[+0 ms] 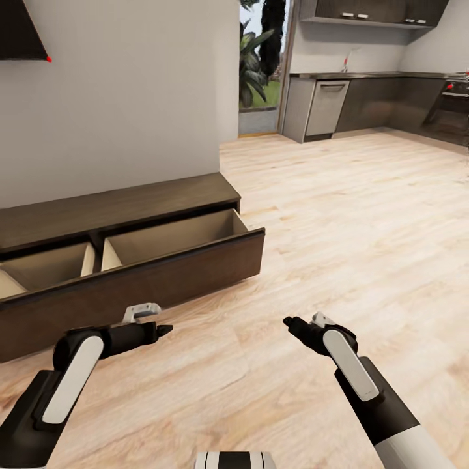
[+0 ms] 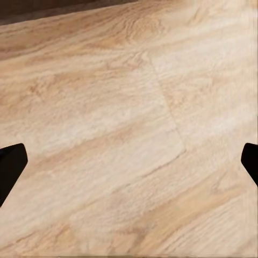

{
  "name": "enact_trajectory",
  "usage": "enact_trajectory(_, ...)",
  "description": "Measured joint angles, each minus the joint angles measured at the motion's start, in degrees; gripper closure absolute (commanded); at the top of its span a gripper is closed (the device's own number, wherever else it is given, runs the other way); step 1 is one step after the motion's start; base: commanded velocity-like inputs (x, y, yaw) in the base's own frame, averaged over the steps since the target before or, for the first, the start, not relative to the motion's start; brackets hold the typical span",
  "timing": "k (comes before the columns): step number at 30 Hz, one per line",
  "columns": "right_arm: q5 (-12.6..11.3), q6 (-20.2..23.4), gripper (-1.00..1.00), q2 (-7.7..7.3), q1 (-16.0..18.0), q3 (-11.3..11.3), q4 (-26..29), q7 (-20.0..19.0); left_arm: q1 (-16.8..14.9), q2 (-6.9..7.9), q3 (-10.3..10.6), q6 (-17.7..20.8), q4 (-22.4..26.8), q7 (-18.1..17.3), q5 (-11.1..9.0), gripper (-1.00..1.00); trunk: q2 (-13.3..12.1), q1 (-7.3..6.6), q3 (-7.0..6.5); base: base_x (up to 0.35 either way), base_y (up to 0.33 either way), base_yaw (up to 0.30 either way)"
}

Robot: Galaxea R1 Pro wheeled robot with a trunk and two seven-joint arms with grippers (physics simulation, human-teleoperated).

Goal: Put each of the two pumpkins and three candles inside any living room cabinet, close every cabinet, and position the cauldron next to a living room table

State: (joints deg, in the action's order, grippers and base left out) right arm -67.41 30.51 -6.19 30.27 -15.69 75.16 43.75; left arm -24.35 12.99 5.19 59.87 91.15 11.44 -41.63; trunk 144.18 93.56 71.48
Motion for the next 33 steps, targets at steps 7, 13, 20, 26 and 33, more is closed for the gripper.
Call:
enact_trajectory(7, 0.0, 0.0, -1.0, 0.07, 0.0, 0.0, 0.0, 0.2, 0.0, 0.21, 0.1, 0.0, 0.0, 0.0, -1.8, -1.0, -0.1, -0.17, -1.55, -0.287, 0.0, 0.0)
enact_trajectory(13, -0.1, -0.1, -1.0, 0.08, 0.0, 0.1, -0.1, -0.1, -0.1, 0.23, 0.1, 0.0, -0.1, 0.0, -2.0, -1.0, -0.2, -0.35, -3.12, -0.105, 0.0, -0.08)
enact_trajectory(20, -0.2, -0.1, -1.0, 0.05, 0.0, 0.1, -0.1, -0.2, -0.1, 0.23, 0.1, 0.0, -0.1, 0.0, -2.0, -1.0, -0.3, -0.53, -5.21, -0.017, 0.0, -0.167)
enact_trajectory(26, -0.3, -0.1, -1.0, 0.05, 0.0, 0.2, -0.2, -0.2, -0.1, 0.23, 0.1, 0.0, -0.1, 0.0, -1.9, -1.0, -0.3, -0.61, -6.38, -0.002, 0.0, -0.183)
enact_trajectory(33, -0.4, -0.1, -1.0, 0.06, 0.0, 0.2, -0.4, -0.2, 0.0, 0.23, 0.1, 0.0, 0.0, 0.0, -2.1, -1.0, -0.3, -0.61, -6.97, 0.0, 0.0, -0.186)
